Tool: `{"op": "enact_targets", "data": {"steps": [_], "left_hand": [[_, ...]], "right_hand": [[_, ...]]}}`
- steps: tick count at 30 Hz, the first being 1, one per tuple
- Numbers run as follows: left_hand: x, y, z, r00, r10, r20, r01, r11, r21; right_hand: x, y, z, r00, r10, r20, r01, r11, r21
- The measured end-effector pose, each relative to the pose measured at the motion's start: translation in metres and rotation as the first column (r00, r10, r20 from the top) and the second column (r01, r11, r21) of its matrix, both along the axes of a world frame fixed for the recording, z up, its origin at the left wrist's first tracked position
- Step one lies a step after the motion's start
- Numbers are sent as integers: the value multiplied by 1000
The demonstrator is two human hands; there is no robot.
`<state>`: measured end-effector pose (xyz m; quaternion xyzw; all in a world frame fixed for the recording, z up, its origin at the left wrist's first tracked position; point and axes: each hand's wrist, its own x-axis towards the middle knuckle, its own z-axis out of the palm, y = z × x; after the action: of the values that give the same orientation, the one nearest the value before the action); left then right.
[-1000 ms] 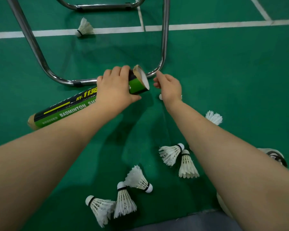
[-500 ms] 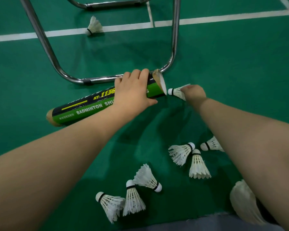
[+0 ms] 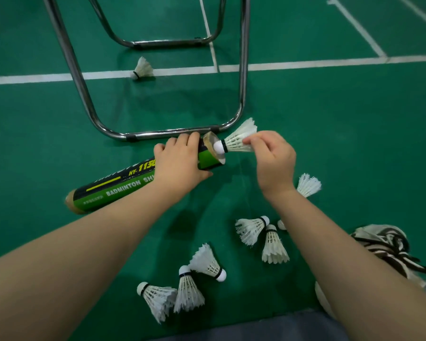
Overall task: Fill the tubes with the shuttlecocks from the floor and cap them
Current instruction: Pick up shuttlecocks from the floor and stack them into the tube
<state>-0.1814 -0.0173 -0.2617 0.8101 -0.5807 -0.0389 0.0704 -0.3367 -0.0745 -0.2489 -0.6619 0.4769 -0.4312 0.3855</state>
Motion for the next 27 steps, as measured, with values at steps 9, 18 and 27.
{"op": "enact_targets", "data": {"steps": [9, 18, 27], "left_hand": [[-25, 10, 5, 999, -32, -6, 32, 998, -52], [-44, 10, 3, 998, -52, -40, 49, 996, -74], [-71, 0, -13, 987, -155, -36, 156, 988, 11]], "right_hand": [[3, 22, 17, 969, 247, -26, -240, 957, 160], [-2, 14, 6, 807, 586, 69, -528, 665, 528], [-35, -27, -11, 841, 540, 35, -434, 635, 639]]}}
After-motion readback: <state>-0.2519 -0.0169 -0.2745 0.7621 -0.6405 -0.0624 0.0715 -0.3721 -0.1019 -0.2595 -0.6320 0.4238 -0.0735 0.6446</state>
